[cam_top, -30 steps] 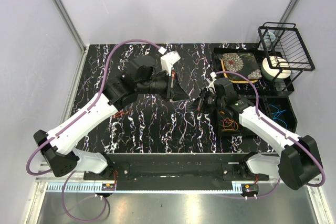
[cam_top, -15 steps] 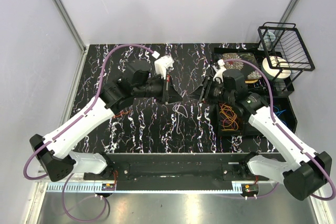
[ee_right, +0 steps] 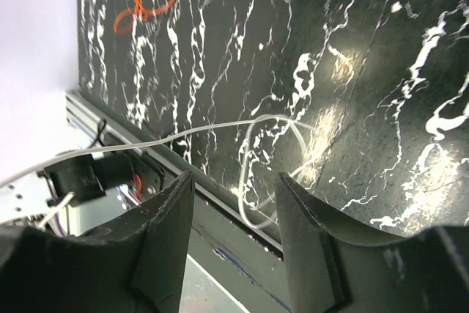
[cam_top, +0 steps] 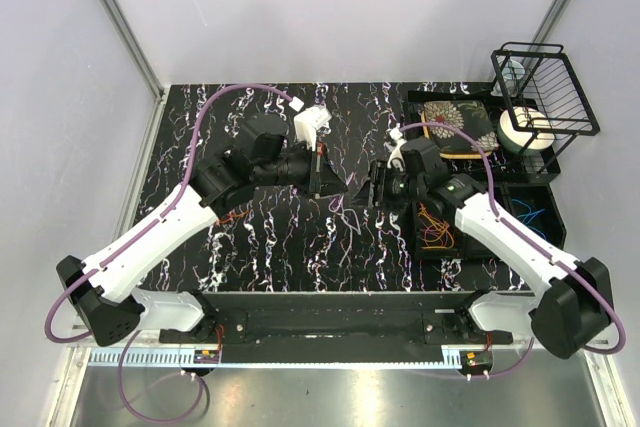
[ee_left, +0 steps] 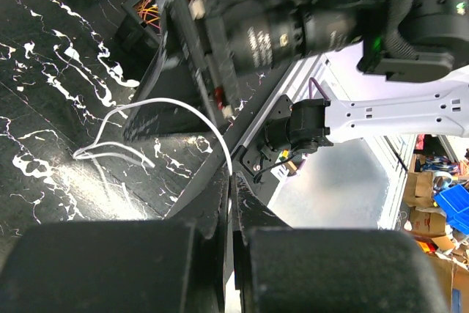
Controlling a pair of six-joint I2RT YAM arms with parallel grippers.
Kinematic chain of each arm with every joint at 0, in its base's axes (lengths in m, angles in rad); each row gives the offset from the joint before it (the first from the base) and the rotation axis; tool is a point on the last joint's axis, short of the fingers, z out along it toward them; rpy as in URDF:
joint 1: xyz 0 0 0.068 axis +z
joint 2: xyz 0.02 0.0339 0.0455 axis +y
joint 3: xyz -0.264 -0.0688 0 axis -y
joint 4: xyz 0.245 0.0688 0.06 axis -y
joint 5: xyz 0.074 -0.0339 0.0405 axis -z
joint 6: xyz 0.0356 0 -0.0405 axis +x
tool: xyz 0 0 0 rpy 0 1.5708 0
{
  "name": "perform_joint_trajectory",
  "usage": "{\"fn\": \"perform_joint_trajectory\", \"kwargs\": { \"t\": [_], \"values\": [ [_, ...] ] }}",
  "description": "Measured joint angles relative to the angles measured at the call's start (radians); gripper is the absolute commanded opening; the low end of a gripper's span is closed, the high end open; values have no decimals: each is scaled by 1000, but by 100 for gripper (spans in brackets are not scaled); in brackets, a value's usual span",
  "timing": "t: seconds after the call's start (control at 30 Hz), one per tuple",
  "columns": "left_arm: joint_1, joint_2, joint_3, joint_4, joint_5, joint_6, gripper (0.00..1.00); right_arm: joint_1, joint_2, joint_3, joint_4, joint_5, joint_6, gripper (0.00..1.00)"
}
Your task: Untangle the cables
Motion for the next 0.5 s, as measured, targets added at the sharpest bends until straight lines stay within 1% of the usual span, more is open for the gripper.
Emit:
{"fn": "perform_joint_trajectory", "kwargs": {
  "t": [0.1,0.3,0.37,0.4,0.43,0.47,0.5],
  "values": [
    [3,1,0,0,0,0,0,27,19,-6,2,0,-9,52],
    [5,1,0,0,0,-3,0,62,74,-13,5,2,-20,42],
    [6,1,0,0,0,-6,0,62,92,-14,6,2,-21,32],
    [6,1,1,0,1,-7,0,62,101,-14,8,3,-23,25],
    [6,1,1,0,1,-8,0,63,111,-14,12,3,-26,14],
    [6,1,1,0,1,-10,0,63,121,-14,18,3,-28,7],
    [6,1,1,0,1,-10,0,63,130,-14,24,4,-29,4]
  ]
}}
